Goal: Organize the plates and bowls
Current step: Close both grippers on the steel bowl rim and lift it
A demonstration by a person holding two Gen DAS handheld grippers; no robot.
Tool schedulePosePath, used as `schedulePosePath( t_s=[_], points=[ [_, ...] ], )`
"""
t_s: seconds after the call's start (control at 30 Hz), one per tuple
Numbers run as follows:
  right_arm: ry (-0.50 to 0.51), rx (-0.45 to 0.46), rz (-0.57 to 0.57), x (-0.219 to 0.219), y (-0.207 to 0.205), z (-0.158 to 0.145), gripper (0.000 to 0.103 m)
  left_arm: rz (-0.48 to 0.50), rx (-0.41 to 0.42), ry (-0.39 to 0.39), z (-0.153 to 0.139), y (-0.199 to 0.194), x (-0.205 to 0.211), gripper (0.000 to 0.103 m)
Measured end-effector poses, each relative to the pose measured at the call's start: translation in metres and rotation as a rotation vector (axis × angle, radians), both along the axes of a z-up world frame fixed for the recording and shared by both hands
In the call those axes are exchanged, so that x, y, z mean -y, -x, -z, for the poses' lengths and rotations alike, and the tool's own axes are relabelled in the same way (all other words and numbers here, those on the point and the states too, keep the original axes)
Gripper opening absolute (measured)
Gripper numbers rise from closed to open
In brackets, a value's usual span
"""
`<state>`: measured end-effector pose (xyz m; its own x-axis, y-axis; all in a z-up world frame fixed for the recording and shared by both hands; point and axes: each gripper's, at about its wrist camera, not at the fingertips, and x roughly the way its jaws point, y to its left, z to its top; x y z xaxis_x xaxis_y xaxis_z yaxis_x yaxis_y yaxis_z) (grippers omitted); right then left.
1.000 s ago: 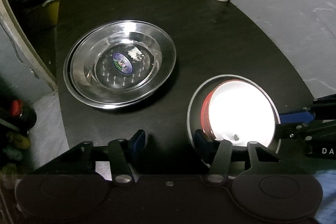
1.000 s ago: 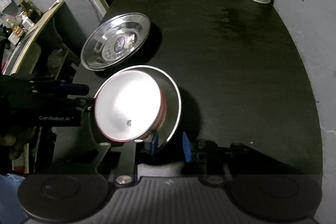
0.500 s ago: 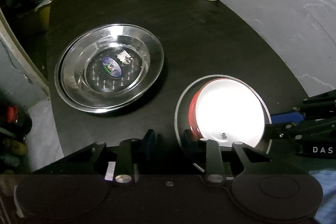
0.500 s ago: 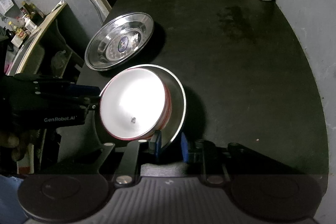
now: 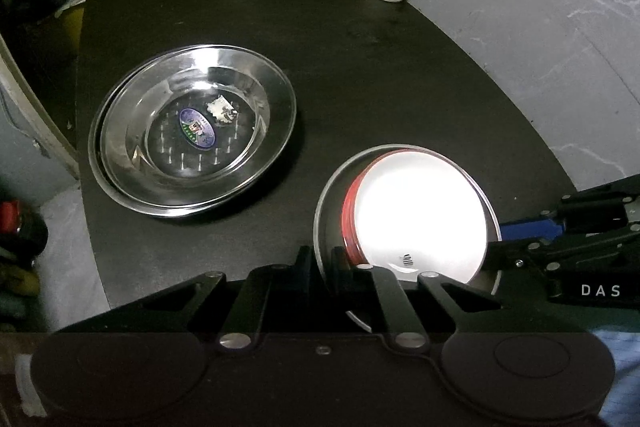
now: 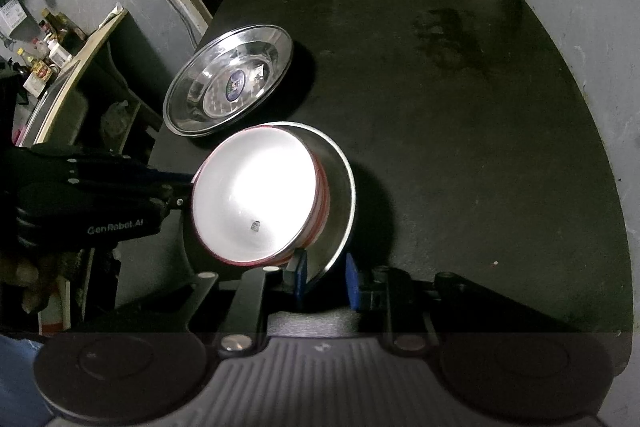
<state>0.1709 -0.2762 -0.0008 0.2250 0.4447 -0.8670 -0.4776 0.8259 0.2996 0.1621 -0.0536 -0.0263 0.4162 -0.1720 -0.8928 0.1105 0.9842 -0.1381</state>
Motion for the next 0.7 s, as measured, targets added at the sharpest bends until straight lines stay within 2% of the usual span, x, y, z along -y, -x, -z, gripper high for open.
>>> schedulePosePath(
  t_s=[0.27, 0.7],
  points=[
    [-0.018, -0.023, 0.020, 0.001, -0.001, 0.002, 0.027, -0.011, 0.005, 0.018, 0.001, -0.001, -0.004, 0.008],
    [0.005, 0.009, 0.031, -0.006, 0.007, 0.000, 0.025, -0.036, 0.018, 0.067, 0.000, -0.002, -0.016, 0.006]
  ],
)
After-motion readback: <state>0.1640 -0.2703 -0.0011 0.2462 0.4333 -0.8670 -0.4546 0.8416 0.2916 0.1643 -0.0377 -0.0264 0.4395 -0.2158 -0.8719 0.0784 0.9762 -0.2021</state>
